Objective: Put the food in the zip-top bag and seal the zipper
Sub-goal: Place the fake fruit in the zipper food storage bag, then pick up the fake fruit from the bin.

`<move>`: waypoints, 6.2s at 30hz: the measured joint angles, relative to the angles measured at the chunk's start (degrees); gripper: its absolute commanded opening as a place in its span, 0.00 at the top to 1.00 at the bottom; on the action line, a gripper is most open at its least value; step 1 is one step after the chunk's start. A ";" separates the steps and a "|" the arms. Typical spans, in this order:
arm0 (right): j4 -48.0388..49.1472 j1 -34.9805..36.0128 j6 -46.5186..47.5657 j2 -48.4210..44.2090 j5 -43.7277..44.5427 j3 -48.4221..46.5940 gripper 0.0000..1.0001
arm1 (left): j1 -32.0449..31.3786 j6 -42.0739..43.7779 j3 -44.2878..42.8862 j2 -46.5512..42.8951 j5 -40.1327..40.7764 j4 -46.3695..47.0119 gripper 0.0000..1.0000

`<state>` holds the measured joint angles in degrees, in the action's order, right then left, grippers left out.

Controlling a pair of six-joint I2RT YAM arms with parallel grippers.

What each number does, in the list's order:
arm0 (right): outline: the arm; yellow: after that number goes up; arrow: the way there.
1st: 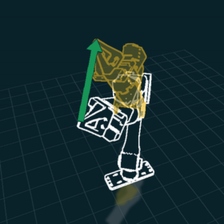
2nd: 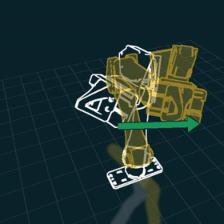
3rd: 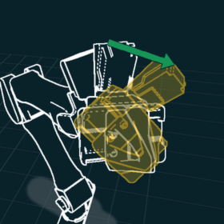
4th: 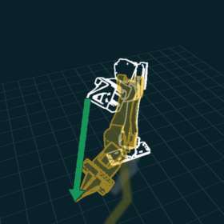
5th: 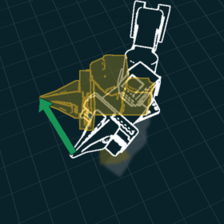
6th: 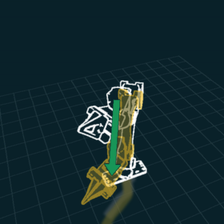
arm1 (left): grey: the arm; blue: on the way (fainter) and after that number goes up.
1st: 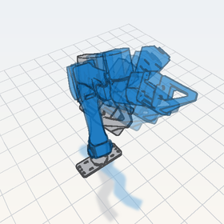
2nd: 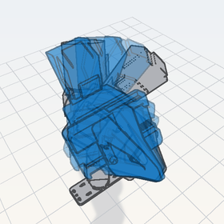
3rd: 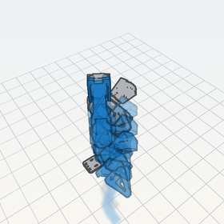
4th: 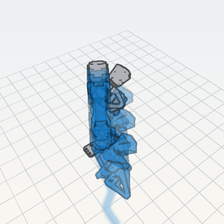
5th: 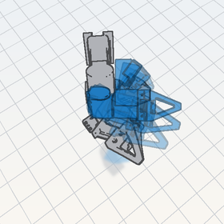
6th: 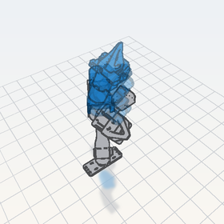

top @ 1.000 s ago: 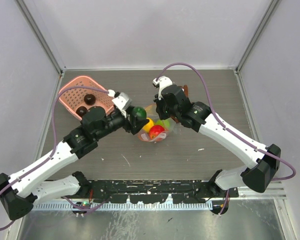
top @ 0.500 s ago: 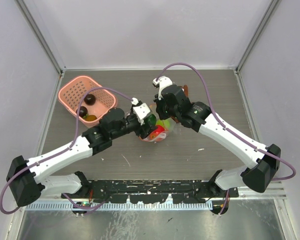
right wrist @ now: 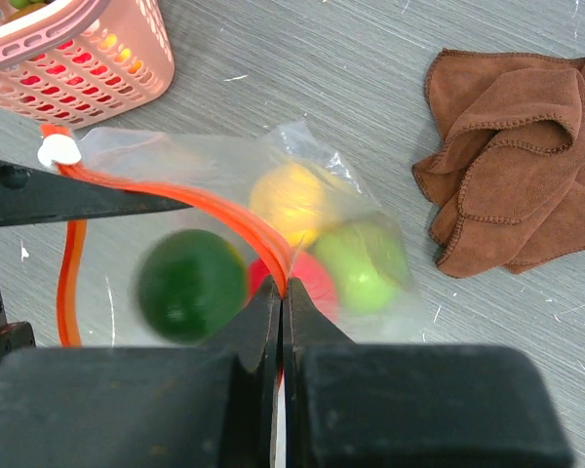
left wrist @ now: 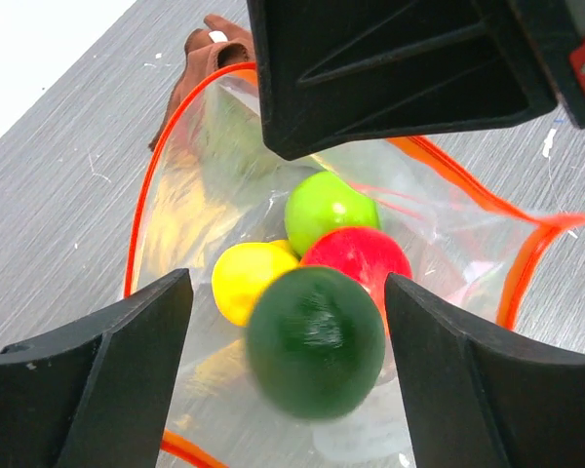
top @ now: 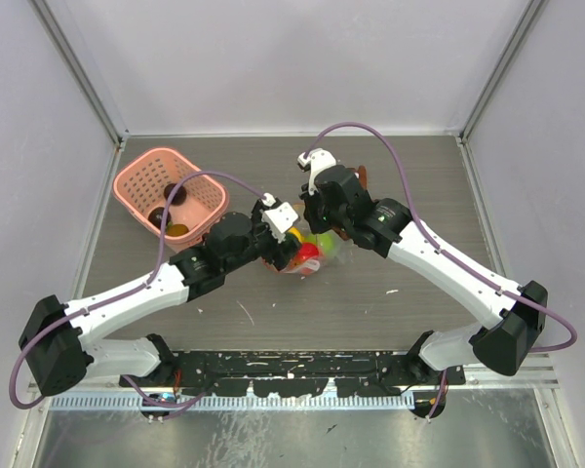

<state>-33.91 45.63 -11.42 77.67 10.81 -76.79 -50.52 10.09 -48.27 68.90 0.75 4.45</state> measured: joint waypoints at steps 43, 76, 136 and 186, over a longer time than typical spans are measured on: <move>0.52 0.00 -0.76 -0.02 -0.55 1.27 1.00 | 0.00 -46.60 0.98 -13.92 6.08 -27.63 0.35; -2.01 0.00 -0.48 -0.04 5.92 1.55 1.00 | 1.27 -60.46 -4.42 -9.05 2.03 -24.57 1.00; 0.11 -0.85 -1.86 -1.18 5.09 1.90 1.00 | 15.34 -46.75 -17.88 -3.56 -3.02 -44.63 0.39; 3.52 -0.85 -0.76 -2.32 0.79 5.35 1.00 | 46.34 -9.20 -42.91 38.71 -9.62 -63.63 0.20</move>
<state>-30.39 44.77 -12.19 75.35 11.60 -71.44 -4.19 0.89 -91.18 107.61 -8.86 -59.18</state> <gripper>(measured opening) 0.047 0.805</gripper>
